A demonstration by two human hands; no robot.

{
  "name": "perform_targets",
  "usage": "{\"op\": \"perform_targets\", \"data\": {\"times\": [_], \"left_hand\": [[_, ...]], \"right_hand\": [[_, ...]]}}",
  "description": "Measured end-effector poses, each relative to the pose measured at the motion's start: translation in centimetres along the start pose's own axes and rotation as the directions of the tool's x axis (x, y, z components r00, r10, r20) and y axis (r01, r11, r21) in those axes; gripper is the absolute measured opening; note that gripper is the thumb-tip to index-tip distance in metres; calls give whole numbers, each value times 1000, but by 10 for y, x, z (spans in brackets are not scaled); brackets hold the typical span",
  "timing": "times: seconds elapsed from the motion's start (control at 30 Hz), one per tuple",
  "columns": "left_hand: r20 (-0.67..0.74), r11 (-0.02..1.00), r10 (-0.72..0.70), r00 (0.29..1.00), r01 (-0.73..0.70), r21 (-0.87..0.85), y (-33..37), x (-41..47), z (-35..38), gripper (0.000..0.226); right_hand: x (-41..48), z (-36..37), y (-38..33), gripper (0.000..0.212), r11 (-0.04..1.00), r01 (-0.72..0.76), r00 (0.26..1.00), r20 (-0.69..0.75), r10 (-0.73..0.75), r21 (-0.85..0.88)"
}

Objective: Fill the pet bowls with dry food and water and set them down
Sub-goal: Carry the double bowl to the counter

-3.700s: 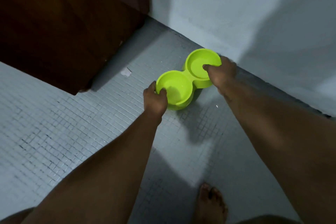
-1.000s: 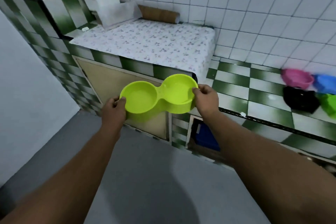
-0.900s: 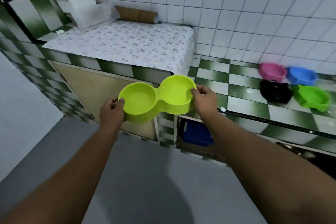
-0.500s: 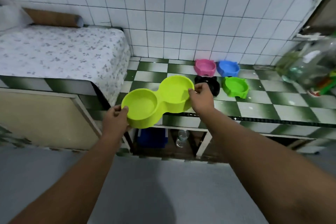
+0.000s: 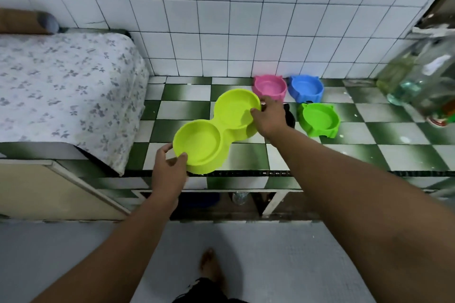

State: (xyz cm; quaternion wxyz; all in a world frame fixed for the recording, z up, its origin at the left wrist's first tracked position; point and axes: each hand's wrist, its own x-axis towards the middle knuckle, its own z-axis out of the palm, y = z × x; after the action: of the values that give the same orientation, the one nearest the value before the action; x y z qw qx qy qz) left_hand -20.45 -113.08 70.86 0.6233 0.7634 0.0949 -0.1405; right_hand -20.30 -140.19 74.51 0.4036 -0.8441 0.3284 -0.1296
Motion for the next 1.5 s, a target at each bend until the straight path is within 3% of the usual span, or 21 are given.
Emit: {"op": "perform_targets", "data": {"times": [0.13, 0.27, 0.37, 0.47, 0.57, 0.67, 0.77, 0.87, 0.97, 1.27, 1.5], "left_hand": [[75, 998, -65, 995, 63, 32, 7, 24, 23, 37], [94, 991, -130, 987, 126, 49, 10, 39, 54, 42], [117, 982, -188, 975, 189, 8, 10, 45, 78, 46], [120, 971, -233, 965, 238, -28, 11, 57, 98, 45], [105, 961, -268, 958, 273, -39, 17, 67, 114, 42], [98, 955, -297, 950, 296, 20, 22, 81, 131, 45], [82, 950, -313, 946, 312, 21, 28, 95, 148, 48], [78, 945, -328, 941, 327, 34, 31, 102, 161, 49], [67, 937, -348, 935, 343, 67, 30, 105, 169, 46], [79, 935, -350, 933, 344, 83, 26, 116, 170, 45], [94, 954, -287, 953, 276, 115, 26, 120, 154, 44]], "right_hand": [[37, 10, -12, 68, 996, 4, 999, 49, 1, -94], [73, 19, -25, 66, 980, -53, 992, 104, 74, -193], [99, 26, -30, 66, 962, -8, 990, 133, 46, -274], [125, 31, -30, 52, 969, 30, 981, 195, 19, -247], [149, 37, -27, 17, 974, 102, 970, 237, -53, -202], [162, 35, -31, 9, 974, 146, 951, 295, -90, -171], [177, 38, -28, 24, 975, 162, 930, 353, -100, -151], [194, 47, -19, 61, 985, 110, 919, 390, -50, -132], [209, 57, -8, 98, 962, 167, 887, 459, -52, -215], [218, 74, -1, 79, 898, 238, 886, 461, -45, -370], [203, 72, 2, 88, 893, 221, 910, 411, -45, -391]]}}
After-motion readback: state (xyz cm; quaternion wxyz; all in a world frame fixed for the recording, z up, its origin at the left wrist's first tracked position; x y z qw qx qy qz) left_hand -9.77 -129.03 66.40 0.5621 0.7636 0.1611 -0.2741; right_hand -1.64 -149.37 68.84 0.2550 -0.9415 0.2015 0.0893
